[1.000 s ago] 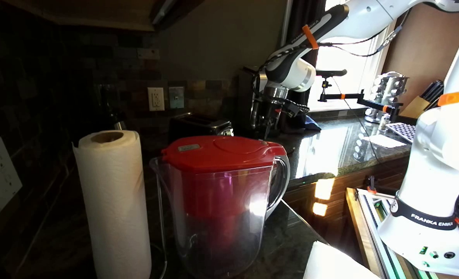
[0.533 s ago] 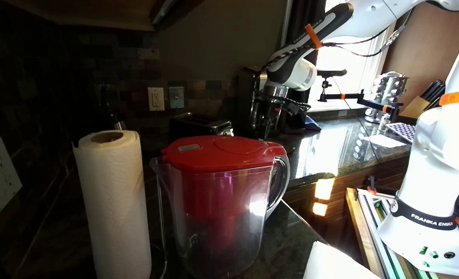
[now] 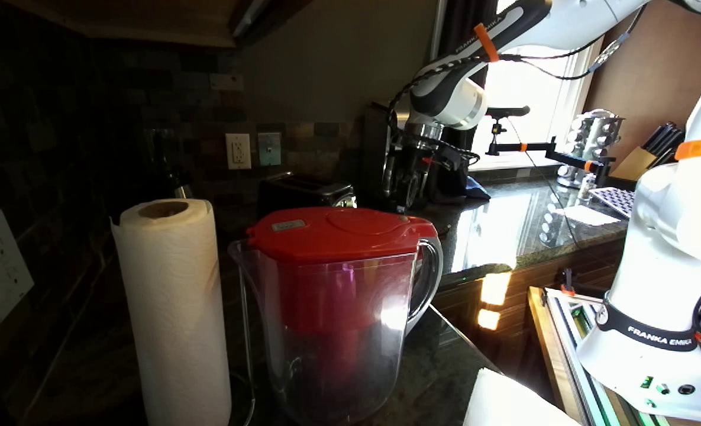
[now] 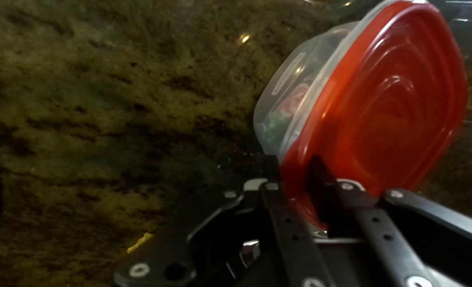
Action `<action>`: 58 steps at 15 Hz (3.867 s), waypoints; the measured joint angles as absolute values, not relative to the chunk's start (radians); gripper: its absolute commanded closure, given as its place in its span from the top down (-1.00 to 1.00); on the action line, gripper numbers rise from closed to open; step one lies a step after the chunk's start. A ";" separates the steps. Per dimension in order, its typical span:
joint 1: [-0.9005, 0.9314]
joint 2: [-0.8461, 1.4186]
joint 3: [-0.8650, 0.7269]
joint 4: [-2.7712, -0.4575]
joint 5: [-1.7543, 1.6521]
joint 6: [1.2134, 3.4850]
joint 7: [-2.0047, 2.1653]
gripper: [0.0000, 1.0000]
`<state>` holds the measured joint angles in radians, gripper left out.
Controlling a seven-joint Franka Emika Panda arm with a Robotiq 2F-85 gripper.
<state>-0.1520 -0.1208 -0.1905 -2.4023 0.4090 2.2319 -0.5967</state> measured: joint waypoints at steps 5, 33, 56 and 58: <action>-0.152 -0.131 -0.191 -2.387 0.399 2.183 -0.507 -0.89; -0.127 -0.179 -0.194 -2.388 0.345 2.193 -0.395 -0.89; -0.130 -0.181 -0.246 -2.302 0.528 1.966 -0.502 -0.89; -0.130 -0.180 -0.246 -2.302 0.532 1.965 -0.504 -0.89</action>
